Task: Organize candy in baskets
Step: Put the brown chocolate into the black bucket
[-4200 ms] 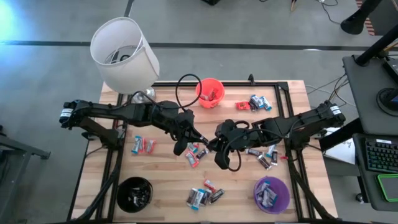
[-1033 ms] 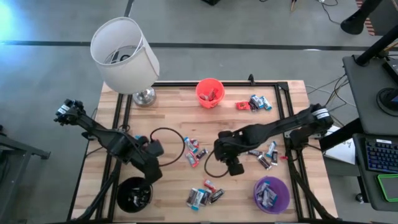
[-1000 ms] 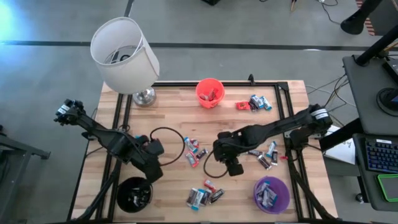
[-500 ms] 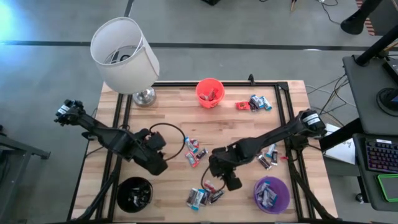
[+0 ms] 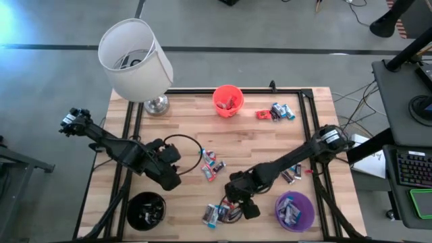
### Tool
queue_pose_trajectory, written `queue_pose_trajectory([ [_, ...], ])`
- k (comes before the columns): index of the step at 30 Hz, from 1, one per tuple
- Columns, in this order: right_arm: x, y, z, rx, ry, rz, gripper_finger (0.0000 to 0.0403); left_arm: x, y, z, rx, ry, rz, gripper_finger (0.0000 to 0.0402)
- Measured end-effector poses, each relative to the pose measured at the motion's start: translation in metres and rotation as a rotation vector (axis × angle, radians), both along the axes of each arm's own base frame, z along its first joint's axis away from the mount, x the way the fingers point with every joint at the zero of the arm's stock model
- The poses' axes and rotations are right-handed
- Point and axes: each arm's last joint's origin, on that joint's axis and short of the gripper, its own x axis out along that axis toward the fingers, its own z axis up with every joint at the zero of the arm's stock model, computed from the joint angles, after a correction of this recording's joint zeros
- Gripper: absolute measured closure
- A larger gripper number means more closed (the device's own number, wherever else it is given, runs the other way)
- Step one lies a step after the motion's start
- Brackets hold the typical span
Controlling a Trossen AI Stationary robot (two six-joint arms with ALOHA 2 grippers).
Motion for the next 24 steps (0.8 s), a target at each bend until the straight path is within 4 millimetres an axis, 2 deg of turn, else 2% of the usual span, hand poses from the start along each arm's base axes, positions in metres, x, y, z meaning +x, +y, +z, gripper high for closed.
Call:
queue_pose_trajectory([
  [4, 0.000, 0.009, -0.016, -0.006, 0.045, -0.008, 0.0225, 0.000, 0.000, 0.000, 0.010, 0.003, -0.023, 0.0300],
  [14, 0.004, 0.018, -0.017, 0.040, 0.028, -0.064, 0.0225, 0.000, 0.000, 0.000, 0.049, 0.017, -0.098, 0.0300],
  [24, 0.004, 0.026, -0.034, 0.025, 0.047, -0.050, 0.0225, 0.000, 0.000, 0.000, 0.049, 0.016, -0.100, 0.0300],
])
